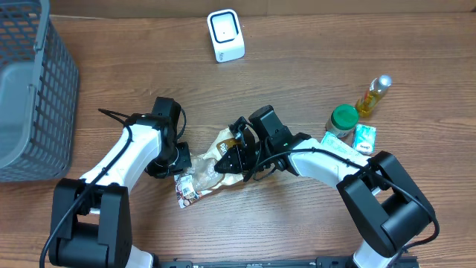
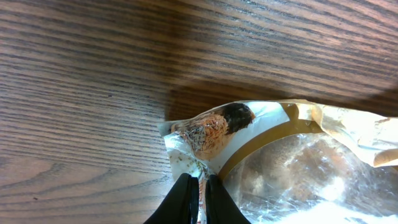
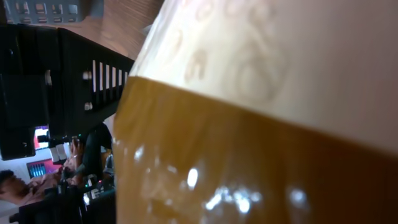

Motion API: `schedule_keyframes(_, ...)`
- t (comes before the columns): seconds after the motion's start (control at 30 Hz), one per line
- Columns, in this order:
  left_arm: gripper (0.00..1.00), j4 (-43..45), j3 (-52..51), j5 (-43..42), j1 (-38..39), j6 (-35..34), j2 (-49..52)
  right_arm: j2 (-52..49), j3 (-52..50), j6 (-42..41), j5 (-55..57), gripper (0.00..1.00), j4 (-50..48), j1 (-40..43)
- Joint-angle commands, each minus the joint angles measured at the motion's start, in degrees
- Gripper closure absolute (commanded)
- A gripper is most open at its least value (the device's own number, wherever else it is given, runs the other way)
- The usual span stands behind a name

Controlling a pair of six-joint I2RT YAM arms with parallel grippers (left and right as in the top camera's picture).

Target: Scan the item barcode

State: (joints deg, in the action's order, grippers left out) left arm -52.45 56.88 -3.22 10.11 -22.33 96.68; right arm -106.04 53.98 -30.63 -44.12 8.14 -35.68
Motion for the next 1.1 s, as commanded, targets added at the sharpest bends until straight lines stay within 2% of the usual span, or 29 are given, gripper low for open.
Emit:
schedule_keyframes(0.0, 0.89, 0.4, -0.6, -0.8, 0.0, 0.0, -0.8, -0.4, -0.5, 0.9, 2.3, 0.8, 0.0, -0.7)
schedule_keyframes(0.1, 0.87, 0.6, -0.6, -0.9, 0.0, 0.0, -0.8, -0.4, -0.5, 1.9, 5.2, 0.84, 0.5, -0.7)
schedule_keyframes(0.2, 0.86, 0.7, -0.6, -0.9, 0.0, 0.0, -0.8, -0.4, -0.5, 7.2, 6.8, 0.85, 1.9, -0.7)
schedule_keyframes(0.27, 0.94, 0.7, -0.6, -0.9, 0.0, 0.1, -0.8, -0.4, -0.5, 10.0, 7.1, 0.85, 2.8, -0.7)
schedule_keyframes(0.4, 0.96, -0.2, 1.2, -0.9, 0.0, 1.0, -1.0, -0.4, -0.5, 11.3, 7.0, 0.85, 3.1, -0.6)
schedule_keyframes(0.63, 0.96, -6.1, 12.9, -0.6, 0.0, 2.2, -5.5, -0.4, -0.5, 11.3, 7.0, 0.85, 3.1, -0.6)
schedule_keyframes(0.77, 0.95, -7.1, 19.5, 4.2, 0.0, 2.2, -9.7, -0.4, -0.5, 11.3, 7.0, 0.87, 3.2, -0.6)
schedule_keyframes(0.83, 0.9, -7.0, 21.9, 7.6, 0.0, 2.2, -11.5, -0.4, -0.5, 11.3, 7.1, 0.88, 3.2, -0.6)
schedule_keyframes(0.97, 0.59, -7.1, 24.3, 14.1, 0.0, 2.1, -13.4, -0.4, -0.5, 11.3, 7.1, 0.89, 3.1, -0.6)
schedule_keyframes(1.07, 0.51, -7.7, 24.2, 19.0, -0.2, 1.9, -13.5, -0.4, -0.5, 11.3, 7.3, 0.9, 3.1, -0.6)
